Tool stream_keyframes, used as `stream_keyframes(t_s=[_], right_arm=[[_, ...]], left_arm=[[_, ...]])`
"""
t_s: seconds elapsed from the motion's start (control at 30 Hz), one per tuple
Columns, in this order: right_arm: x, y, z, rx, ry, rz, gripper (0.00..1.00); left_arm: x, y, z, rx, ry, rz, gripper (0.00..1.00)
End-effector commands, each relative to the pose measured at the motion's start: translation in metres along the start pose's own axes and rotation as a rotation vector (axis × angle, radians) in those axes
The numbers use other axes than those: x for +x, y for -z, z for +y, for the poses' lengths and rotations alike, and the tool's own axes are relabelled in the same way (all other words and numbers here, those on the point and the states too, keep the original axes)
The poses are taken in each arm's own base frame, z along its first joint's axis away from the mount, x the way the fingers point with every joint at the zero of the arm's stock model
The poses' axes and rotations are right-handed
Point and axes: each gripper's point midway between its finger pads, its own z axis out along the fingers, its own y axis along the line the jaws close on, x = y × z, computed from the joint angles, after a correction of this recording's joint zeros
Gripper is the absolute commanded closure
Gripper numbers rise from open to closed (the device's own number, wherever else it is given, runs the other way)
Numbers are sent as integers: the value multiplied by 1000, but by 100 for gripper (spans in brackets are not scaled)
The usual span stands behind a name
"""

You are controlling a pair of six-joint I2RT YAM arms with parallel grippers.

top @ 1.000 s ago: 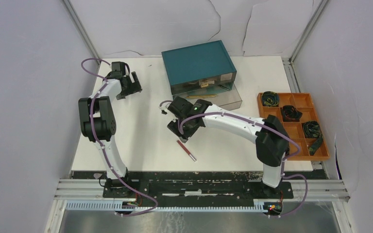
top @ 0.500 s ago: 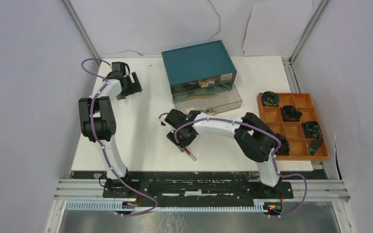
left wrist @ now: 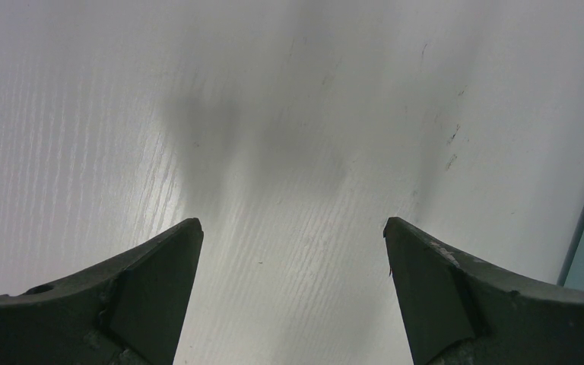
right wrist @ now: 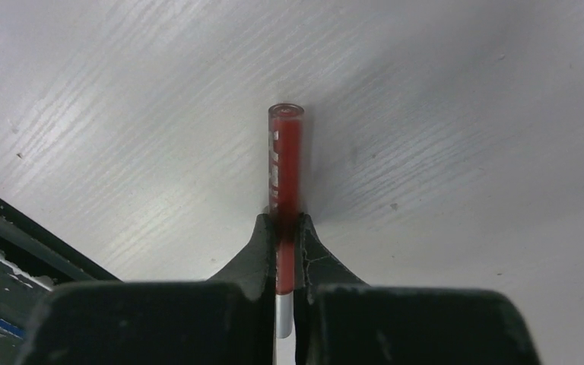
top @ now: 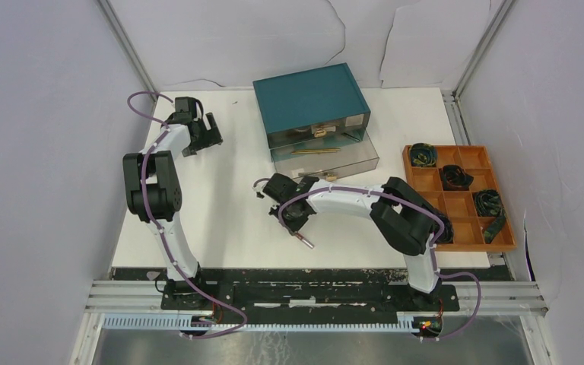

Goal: Organize the makeup

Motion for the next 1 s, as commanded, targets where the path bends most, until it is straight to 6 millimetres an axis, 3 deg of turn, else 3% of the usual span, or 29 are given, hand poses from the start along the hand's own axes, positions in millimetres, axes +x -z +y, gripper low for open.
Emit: stream_keyframes(t_s=[0.0, 0.23, 0.37, 0.57, 0.77, 0.97], right_arm=[[-2, 28, -9, 59, 40, -5, 99], [-73, 111, -49, 195, 44, -186, 99], [-104, 138, -86, 256, 3, -262, 99], [-127, 139, -154, 334, -71, -276, 99], [-139, 113, -193, 376, -117, -270, 98], [-138, 102, -211, 457, -136, -249, 63]], left_arm=[[-15, 12, -8, 31, -30, -53, 4], [-17, 13, -8, 29, -26, -57, 4], [-18, 13, -8, 31, -26, -61, 4], [-18, 11, -9, 30, -28, -59, 4], [-20, 11, -8, 25, -32, -60, 4], [-18, 11, -7, 21, -36, -58, 4]])
